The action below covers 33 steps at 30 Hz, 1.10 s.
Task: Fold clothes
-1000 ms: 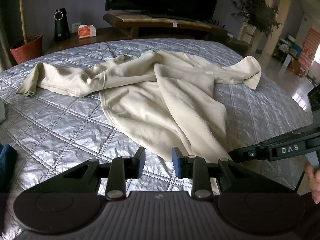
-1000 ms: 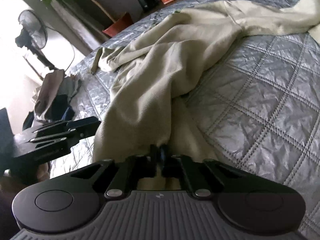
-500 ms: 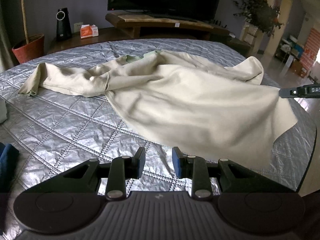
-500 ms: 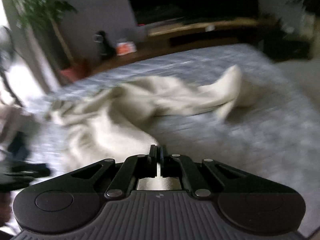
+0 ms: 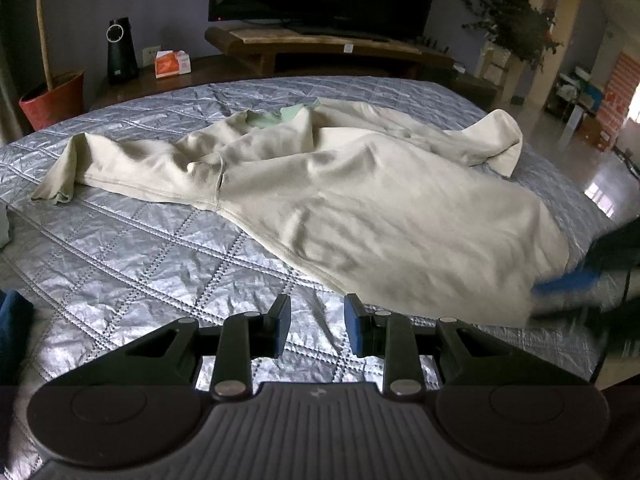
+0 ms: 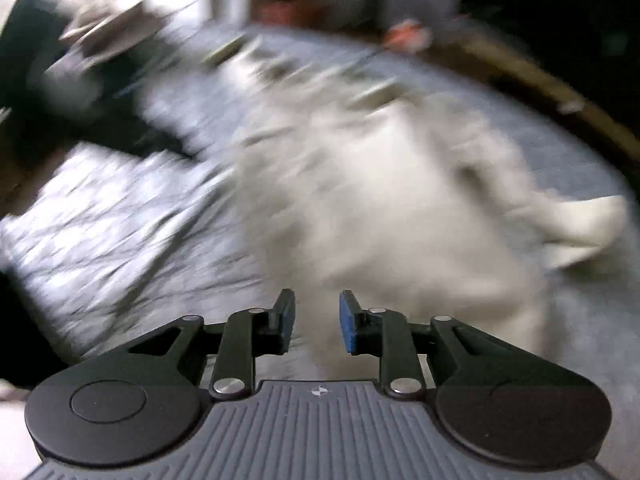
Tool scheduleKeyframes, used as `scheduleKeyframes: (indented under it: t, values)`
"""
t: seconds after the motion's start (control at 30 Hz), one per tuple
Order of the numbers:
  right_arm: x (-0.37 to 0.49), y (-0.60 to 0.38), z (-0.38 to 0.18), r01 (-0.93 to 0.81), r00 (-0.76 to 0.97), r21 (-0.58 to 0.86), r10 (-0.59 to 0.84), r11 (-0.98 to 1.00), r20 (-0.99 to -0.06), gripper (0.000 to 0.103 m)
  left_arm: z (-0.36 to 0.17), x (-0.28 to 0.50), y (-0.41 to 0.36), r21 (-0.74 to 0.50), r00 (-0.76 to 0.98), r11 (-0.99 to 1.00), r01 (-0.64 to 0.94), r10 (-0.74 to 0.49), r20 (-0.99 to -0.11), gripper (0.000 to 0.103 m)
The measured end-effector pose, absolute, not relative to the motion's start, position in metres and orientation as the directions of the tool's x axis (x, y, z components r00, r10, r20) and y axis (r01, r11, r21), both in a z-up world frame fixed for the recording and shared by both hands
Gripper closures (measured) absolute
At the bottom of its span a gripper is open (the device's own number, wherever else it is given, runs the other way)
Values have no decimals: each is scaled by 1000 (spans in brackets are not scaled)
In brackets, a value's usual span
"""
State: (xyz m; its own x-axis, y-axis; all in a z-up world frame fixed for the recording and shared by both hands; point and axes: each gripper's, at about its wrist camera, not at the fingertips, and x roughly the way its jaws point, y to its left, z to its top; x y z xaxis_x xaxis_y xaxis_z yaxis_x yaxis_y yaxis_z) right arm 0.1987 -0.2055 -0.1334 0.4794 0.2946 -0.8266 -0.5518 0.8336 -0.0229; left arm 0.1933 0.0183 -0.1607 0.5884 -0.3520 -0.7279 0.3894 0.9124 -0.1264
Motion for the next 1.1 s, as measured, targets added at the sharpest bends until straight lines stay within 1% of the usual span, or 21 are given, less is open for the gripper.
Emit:
scheduleKeyframes:
  t: [0.1, 0.2, 0.23, 0.27, 0.4, 0.6, 0.63, 0.67, 0.8, 0.83, 0.9, 0.93, 0.97, 1.0, 1.03, 1.1]
  values:
    - [204, -192, -152, -579, 456, -70, 252, 812, -853, 72, -161, 194, 20, -128, 590, 915, 383, -349, -728, 77]
    - [212, -190, -153, -567, 482, -84, 247, 819, -841, 72, -160, 193, 21, -129, 592, 915, 383, -350, -726, 76]
    - [215, -191, -152, -544, 478, -60, 250, 837, -842, 80, -160, 193, 21, -129, 593, 915, 382, -350, -725, 76]
    - [219, -194, -151, -520, 473, -33, 256, 854, -843, 100, -160, 193, 21, -130, 594, 916, 380, -350, -724, 76]
    - [219, -192, -143, -482, 395, 181, 397, 857, -828, 99, -159, 194, 25, -133, 607, 923, 361, -341, -718, 76]
    - [194, -145, -143, -554, 237, 412, 612, 723, -754, 99, -157, 197, 34, -153, 626, 938, 311, -323, -710, 76]
    - [189, -136, -145, -570, 210, 431, 630, 700, -747, 96, -157, 197, 33, -150, 626, 939, 310, -320, -711, 76]
    - [186, -128, -146, -584, 187, 437, 638, 684, -747, 91, -158, 197, 33, -147, 626, 940, 309, -317, -712, 76]
    - [187, -131, -137, -576, 150, 506, 691, 642, -707, 88, -160, 195, 31, -143, 624, 941, 306, -312, -717, 76]
    - [192, -143, -130, -555, 167, 534, 715, 637, -679, 83, -160, 194, 31, -143, 623, 941, 305, -311, -718, 76]
    - [209, -176, -111, -498, 262, 562, 733, 660, -628, 71, -162, 195, 29, -134, 618, 941, 312, -308, -724, 76]
    - [219, -197, -101, -452, 346, 553, 709, 699, -614, 54, -162, 194, 27, -124, 616, 940, 317, -303, -727, 76]
    - [233, -221, -95, -370, 438, 550, 663, 748, -607, 38, -162, 194, 26, -118, 615, 939, 322, -303, -728, 76]
    - [247, -245, -89, -282, 523, 549, 606, 787, -599, 35, -162, 194, 24, -114, 613, 938, 328, -303, -729, 76]
    - [261, -269, -85, -191, 597, 552, 542, 812, -591, 36, -162, 194, 23, -112, 613, 936, 334, -306, -728, 76]
    - [295, -316, -91, -15, 673, 604, 455, 797, -583, 36, -161, 195, 21, -109, 613, 933, 342, -310, -727, 74]
